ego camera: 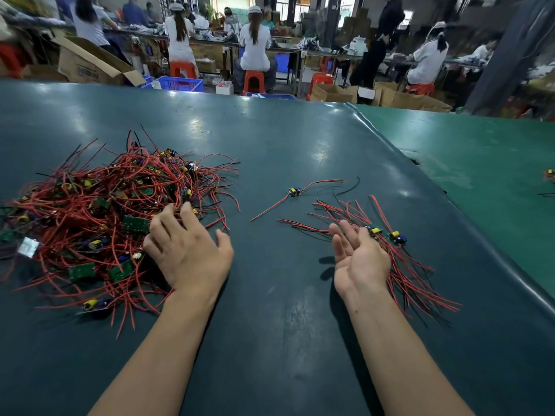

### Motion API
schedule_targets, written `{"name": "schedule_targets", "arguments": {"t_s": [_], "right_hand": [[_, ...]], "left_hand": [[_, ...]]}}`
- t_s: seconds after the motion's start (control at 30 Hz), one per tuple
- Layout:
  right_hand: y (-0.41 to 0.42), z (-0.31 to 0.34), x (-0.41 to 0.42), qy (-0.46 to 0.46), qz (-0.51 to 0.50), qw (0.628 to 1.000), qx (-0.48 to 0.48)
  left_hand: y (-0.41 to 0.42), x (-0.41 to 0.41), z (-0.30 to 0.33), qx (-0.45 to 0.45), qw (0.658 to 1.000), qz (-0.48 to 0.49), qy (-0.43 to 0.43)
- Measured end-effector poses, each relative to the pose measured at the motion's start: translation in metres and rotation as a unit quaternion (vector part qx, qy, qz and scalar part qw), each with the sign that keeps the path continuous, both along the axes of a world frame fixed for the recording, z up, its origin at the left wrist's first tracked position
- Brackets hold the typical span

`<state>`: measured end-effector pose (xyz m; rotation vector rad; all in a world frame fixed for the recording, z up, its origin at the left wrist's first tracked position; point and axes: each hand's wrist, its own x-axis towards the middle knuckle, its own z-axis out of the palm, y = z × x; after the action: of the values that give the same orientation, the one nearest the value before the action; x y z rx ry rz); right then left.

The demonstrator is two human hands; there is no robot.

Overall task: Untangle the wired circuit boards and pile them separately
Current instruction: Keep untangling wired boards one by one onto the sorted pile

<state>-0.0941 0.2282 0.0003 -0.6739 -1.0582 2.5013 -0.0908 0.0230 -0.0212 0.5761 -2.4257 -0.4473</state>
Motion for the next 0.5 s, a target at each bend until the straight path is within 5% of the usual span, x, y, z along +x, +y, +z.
{"name": "schedule_targets", "arguments": {"t_s": [0.5], "right_hand": [[-0.001,0.001,-0.005,-0.03,0.0,0.999,0.029]], "left_hand": [[-0.021,-0.006,0.005,-0.007,0.999,0.033,-0.023]]}}
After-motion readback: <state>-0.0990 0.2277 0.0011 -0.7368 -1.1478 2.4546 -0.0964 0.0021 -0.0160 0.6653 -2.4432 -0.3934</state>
